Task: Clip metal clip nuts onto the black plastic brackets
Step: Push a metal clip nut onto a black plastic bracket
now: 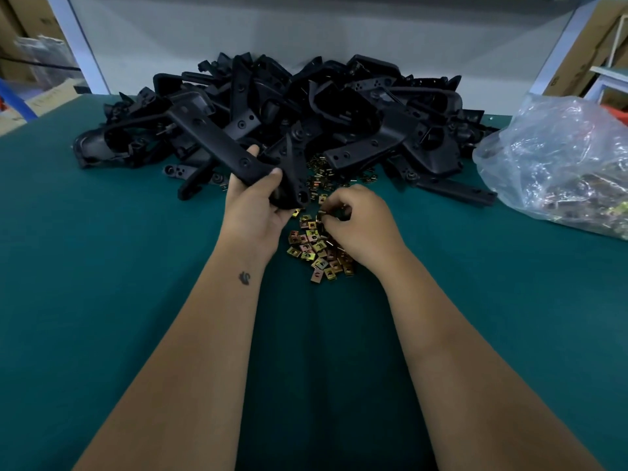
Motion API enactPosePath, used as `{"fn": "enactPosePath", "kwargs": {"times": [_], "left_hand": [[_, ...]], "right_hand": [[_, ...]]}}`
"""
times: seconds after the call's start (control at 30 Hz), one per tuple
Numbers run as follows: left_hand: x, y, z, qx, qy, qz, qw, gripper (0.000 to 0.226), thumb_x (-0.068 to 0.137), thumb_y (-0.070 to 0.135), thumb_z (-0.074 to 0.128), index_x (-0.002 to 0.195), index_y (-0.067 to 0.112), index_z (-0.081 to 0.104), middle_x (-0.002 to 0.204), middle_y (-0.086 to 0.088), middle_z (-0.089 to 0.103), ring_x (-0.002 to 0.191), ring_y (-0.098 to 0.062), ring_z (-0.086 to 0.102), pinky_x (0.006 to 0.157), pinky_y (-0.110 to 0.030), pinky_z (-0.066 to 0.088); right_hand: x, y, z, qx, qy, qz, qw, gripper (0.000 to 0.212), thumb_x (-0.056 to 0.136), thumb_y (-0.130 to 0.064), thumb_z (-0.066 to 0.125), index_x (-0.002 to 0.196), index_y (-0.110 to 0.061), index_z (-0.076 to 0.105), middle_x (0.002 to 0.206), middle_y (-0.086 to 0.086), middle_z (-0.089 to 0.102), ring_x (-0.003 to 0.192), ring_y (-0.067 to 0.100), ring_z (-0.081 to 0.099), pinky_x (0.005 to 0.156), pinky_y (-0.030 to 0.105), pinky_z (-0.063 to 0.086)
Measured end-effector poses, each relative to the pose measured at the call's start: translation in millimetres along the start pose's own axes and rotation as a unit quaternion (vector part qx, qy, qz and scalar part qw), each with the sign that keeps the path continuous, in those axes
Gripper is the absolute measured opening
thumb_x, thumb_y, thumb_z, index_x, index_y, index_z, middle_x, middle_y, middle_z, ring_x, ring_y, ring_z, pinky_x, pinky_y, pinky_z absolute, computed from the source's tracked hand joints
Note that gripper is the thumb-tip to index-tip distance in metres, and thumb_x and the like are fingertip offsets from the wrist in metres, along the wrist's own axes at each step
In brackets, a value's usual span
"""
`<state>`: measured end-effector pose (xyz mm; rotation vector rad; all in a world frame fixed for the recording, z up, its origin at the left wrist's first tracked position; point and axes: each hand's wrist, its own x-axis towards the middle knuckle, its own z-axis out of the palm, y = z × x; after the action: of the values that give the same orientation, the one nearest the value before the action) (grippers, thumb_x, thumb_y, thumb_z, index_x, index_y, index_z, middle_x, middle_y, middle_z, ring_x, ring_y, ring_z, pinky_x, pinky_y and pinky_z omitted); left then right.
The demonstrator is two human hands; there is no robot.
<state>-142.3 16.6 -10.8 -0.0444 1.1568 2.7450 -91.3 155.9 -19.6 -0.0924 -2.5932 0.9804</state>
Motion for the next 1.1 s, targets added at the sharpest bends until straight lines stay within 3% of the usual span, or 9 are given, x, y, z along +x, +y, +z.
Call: {"fn": "enactPosePath", "kwargs": {"times": [0.07,0.17,0.33,0.47,0.67,0.77,0.87,1.0,1.1], "left_hand": [[0.0,-1.7,1.6,0.010,-0.007,0.003,1.000,0.046,0.095,-0.005,0.056,0.123,0.031,0.057,0.116,-0.001,0.070,0.105,-0.018,0.069,0.075,-0.034,0.060],[-0.4,-2.9,3.1,0.013,-0.015,0.000,1.000,0.045,0.090,-0.008,0.061,0.114,0.030,0.057,0.100,0.002,0.074,0.098,-0.016,0.071,0.079,-0.034,0.059],[-1.8,-4.2,4.6,0.027,-0.023,-0.001,0.999,0.036,0.086,-0.009,0.066,0.108,0.016,0.053,0.100,-0.004,0.071,0.094,-0.018,0.072,0.077,-0.034,0.059],[-0.8,-4.3,4.9,0.010,-0.026,-0.001,1.000,0.040,0.084,-0.011,0.067,0.110,0.015,0.051,0.099,-0.005,0.071,0.088,-0.016,0.073,0.076,-0.034,0.059],[-1.1,-6.5,4.7,0.010,-0.031,-0.012,0.999,0.042,0.084,-0.011,0.066,0.115,0.012,0.050,0.105,-0.008,0.070,0.090,-0.018,0.073,0.076,-0.036,0.060],[-2.4,-6.4,5.8,0.019,-0.031,-0.017,0.999,0.046,0.086,-0.009,0.066,0.123,0.010,0.049,0.115,-0.011,0.068,0.100,-0.023,0.071,0.083,-0.041,0.060],[-5.0,-6.2,7.8,0.022,-0.038,-0.027,0.999,0.056,0.087,-0.006,0.066,0.137,0.007,0.046,0.127,-0.014,0.066,0.111,-0.027,0.067,0.092,-0.044,0.057],[-8.0,-5.4,10.2,0.033,-0.041,-0.034,0.998,0.060,0.088,-0.004,0.067,0.142,0.008,0.045,0.129,-0.014,0.065,0.115,-0.026,0.066,0.086,-0.038,0.058],[-8.6,-4.1,10.9,0.023,-0.037,-0.037,0.998,0.059,0.088,-0.004,0.066,0.141,0.008,0.045,0.128,-0.013,0.066,0.114,-0.026,0.066,0.086,-0.038,0.059]], "right_hand": [[0.4,-0.5,-0.6,0.014,0.017,-0.005,1.000,0.011,0.086,-0.016,0.068,0.086,-0.026,0.066,0.089,-0.014,0.057,0.085,0.005,0.054,0.073,0.018,0.044],[0.7,-1.8,-1.9,0.070,0.058,0.021,0.996,0.014,0.087,-0.015,0.069,0.084,-0.028,0.065,0.081,-0.017,0.060,0.076,-0.004,0.056,0.065,0.004,0.040],[3.6,-2.8,-5.2,0.162,0.083,0.065,0.981,0.012,0.088,-0.014,0.069,0.094,-0.024,0.070,0.088,-0.007,0.068,0.082,0.004,0.063,0.069,0.008,0.045],[3.8,-0.6,-7.3,0.196,0.080,0.069,0.975,0.021,0.090,-0.008,0.066,0.106,-0.019,0.073,0.087,-0.015,0.067,0.080,-0.006,0.062,0.071,0.004,0.045],[3.5,-1.2,-8.7,0.236,0.074,0.077,0.966,0.020,0.089,-0.004,0.067,0.097,-0.021,0.075,0.084,-0.010,0.072,0.076,-0.002,0.067,0.076,0.014,0.053],[2.9,-2.2,-9.8,0.277,0.078,0.087,0.954,0.024,0.087,-0.005,0.068,0.084,-0.028,0.071,0.079,-0.007,0.073,0.071,0.000,0.067,0.071,0.016,0.053],[3.2,-3.8,-10.9,0.353,0.083,0.097,0.927,0.020,0.087,-0.002,0.068,0.090,-0.021,0.073,0.081,-0.003,0.073,0.073,0.005,0.067,0.070,0.018,0.052],[3.6,-6.3,-11.2,0.472,0.077,0.107,0.872,0.017,0.089,0.001,0.066,0.097,-0.014,0.072,0.084,0.001,0.074,0.078,0.011,0.067,0.078,0.025,0.054],[3.0,-9.0,-12.0,0.515,0.079,0.119,0.845,0.014,0.088,0.002,0.067,0.096,-0.009,0.072,0.082,0.003,0.073,0.075,0.012,0.068,0.074,0.024,0.054]]}}
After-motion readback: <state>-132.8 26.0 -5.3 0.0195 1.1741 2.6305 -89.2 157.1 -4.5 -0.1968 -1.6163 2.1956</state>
